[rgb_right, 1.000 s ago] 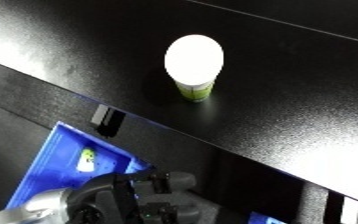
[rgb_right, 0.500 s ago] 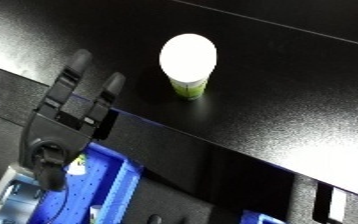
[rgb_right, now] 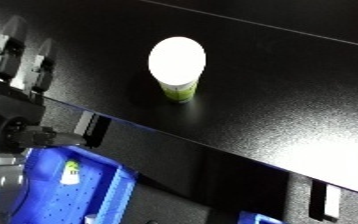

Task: Pick up the object and place it into the box

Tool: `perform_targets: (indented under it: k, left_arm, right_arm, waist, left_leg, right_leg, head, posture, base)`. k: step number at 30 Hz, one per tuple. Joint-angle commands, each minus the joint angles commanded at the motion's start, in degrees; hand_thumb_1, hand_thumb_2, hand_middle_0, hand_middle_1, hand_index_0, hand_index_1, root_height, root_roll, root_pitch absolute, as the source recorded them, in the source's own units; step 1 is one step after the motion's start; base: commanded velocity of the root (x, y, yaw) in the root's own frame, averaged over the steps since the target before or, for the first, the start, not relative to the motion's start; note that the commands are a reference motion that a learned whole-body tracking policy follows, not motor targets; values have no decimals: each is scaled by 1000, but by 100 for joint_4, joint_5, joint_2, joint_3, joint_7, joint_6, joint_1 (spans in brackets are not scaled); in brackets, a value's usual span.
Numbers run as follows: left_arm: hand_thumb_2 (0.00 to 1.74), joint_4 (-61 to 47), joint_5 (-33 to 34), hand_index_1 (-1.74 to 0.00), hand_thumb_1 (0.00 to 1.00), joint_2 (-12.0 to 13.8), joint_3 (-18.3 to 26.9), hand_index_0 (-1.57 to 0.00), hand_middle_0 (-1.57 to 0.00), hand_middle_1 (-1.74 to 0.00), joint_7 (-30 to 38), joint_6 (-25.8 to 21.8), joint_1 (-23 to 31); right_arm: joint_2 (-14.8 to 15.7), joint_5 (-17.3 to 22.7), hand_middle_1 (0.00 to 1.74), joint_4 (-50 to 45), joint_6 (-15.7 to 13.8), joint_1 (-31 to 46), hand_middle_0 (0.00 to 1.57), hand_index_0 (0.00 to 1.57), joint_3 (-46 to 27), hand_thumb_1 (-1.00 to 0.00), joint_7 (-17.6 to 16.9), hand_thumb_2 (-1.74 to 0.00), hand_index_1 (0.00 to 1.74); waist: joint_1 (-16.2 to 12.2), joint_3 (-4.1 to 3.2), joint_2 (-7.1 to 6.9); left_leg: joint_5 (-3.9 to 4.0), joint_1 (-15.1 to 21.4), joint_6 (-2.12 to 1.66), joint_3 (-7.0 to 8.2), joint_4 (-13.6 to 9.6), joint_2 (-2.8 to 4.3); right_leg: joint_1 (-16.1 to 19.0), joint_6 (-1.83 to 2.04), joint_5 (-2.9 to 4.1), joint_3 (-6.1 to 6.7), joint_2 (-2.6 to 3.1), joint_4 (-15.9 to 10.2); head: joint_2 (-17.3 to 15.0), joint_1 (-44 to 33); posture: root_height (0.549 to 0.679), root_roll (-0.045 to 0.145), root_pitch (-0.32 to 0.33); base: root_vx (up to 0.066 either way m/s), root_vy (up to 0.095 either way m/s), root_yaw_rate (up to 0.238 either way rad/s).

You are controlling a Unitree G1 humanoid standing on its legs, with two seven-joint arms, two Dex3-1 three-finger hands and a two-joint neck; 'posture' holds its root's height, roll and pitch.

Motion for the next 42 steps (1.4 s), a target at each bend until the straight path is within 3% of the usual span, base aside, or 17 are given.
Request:
perform_targets:
  k: [6, 21, 33, 39, 42]
  left_arm:
    - [0, 336, 112, 0, 0, 130, -381, 0, 0, 0, 167, 102, -390]
    - [0, 913, 473, 0, 0, 172, -1024, 0, 0, 0, 300, 397, -1360]
    - [0, 1698, 487, 0, 0, 17, -1465, 0, 0, 0, 460, 751, -2122]
    - [0, 2200, 527, 0, 0, -94, -1637, 0, 0, 0, 556, 759, -2451]
    - [261, 2421, 497, -261, 150, -147, -1699, -235, -235, -261, 603, 719, -2565]
  right_arm:
    - [-69, -237, 0, 48, 21, -82, 0, 0, 104, 0, -136, 0, 0]
    - [-102, -243, 0, 13, 124, -275, 0, 0, 230, 0, -158, 0, 0]
    - [-88, -263, 0, -81, 151, -479, 0, 0, 347, 0, -192, 0, 0]
    - [-92, -273, 0, -147, 148, -542, 0, 0, 417, 0, -203, 0, 0]
    - [-98, -258, 0, -180, 128, -557, 0, 0, 451, 0, -207, 0, 0]
  waist:
    - [-122, 14, 2]
    - [-394, 140, -20]
    - [-623, 265, -99]
    - [-742, 283, -147]
    - [-790, 283, -164]
  left_leg:
    - [-26, -30, 12, 82, 68, 49]
    - [-84, -167, 35, 238, 243, 130]
    - [-186, -348, 68, 363, 518, 179]
    - [-224, -394, 74, 432, 572, 215]
    - [-240, -407, 77, 455, 590, 230]
  right_leg:
    - [-63, 9, 25, 81, 46, 3]
    - [-294, 39, 113, 262, 140, 39]
    - [-522, 64, 170, 354, 195, 146]
    - [-597, 78, 192, 406, 229, 133]
    - [-621, 79, 194, 422, 238, 131]
  head:
    - [92, -96]
    - [371, -345]
    - [610, -628]
    - [737, -836]
    - [768, -963]
  posture:
    - [639, 25, -57]
    - [636, 21, -50]
    - [631, 21, -45]
    - [630, 21, -38]
    - [630, 21, -36]
  base:
    - [3, 5, -84]
    - [-12, -2, -69]
    - [-4, -2, -83]
    - [3, 8, -73]
    - [5, 14, -54]
